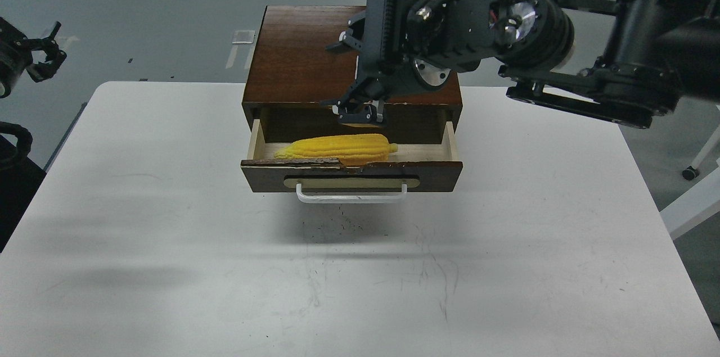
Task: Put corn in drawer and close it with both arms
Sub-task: 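Withdraw the right hand up and away from the drawer, then bring the left hand down to the front of the open drawer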
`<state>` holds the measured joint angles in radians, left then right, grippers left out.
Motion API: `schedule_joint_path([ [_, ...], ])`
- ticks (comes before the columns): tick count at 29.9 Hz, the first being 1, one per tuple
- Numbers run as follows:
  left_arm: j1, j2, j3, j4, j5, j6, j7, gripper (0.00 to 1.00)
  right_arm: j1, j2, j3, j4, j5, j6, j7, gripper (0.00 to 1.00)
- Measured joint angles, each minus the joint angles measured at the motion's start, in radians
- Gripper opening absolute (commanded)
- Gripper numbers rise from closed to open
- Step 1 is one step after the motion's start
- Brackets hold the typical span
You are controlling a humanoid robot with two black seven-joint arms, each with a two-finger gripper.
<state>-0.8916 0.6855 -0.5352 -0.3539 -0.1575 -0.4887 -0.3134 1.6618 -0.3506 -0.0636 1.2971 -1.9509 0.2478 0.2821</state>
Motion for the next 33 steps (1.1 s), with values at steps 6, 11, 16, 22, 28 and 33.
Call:
schedule_joint_path([
  [6,-0.037,0.022,0.001,-0.049,0.1,0.0,-0.042,0.86,0.008,0.009,0.04,-0.164,0.45,0.005,-0.003,0.99],
  [11,-0.111,0.016,0.002,-0.098,0.241,0.0,-0.046,0.86,0.009,-0.001,0.046,-0.291,0.767,0.005,-0.005,0.99],
  [16,-0.186,-0.019,0.001,-0.17,0.391,0.0,-0.046,0.86,-0.005,-0.054,0.047,-0.406,1.177,0.005,-0.007,0.99],
  [22,-0.233,-0.078,0.001,-0.308,0.514,0.0,-0.045,0.86,-0.051,-0.183,0.053,-0.445,1.615,0.016,-0.01,1.0],
  [28,-0.278,-0.128,0.0,-0.405,0.639,0.0,-0.044,0.76,-0.158,-0.299,0.158,-0.488,1.866,0.103,-0.017,1.0],
  [33,-0.31,-0.15,-0.002,-0.498,0.841,0.0,-0.046,0.75,-0.276,-0.315,0.281,-0.556,1.981,0.159,-0.036,1.0],
])
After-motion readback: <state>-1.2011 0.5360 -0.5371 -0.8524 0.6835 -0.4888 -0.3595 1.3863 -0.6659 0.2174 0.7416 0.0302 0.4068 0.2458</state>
